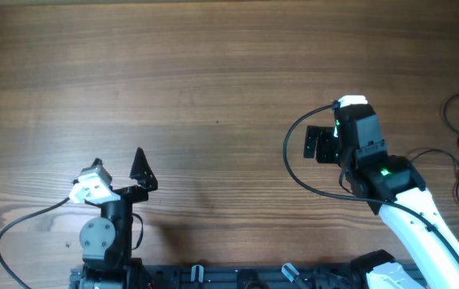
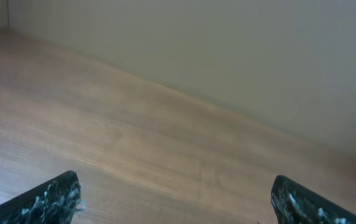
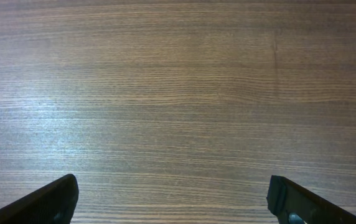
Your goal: Untangle cables
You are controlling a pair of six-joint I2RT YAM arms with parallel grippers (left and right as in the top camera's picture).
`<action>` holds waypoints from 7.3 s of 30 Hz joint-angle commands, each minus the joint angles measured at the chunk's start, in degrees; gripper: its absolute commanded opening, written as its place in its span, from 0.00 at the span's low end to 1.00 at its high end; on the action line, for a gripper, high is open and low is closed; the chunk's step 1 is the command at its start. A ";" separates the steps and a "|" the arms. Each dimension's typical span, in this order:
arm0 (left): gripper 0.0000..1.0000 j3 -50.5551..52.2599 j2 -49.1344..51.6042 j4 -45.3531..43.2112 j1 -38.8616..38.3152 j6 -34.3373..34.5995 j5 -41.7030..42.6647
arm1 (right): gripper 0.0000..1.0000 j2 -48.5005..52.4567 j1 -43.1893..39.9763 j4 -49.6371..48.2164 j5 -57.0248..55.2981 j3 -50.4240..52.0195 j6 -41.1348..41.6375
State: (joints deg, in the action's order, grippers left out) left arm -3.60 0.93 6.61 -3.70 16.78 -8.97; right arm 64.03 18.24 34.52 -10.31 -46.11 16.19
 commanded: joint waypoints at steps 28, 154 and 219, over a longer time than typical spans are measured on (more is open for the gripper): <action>1.00 3.26 -0.74 -2.47 4.85 -16.63 5.81 | 1.00 0.37 0.22 -0.15 -0.09 0.48 -0.76; 1.00 3.26 -0.55 -2.58 4.83 -21.94 6.56 | 1.00 -63.84 -18.34 -34.45 13.64 45.83 -19.12; 1.00 3.26 -0.55 -2.58 4.83 -21.94 6.56 | 1.00 -63.76 -18.32 -34.56 13.64 45.81 -19.17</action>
State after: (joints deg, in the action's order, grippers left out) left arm -0.78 0.80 4.21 0.82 -4.10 -3.07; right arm 1.10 0.16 0.05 2.57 -0.43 -2.92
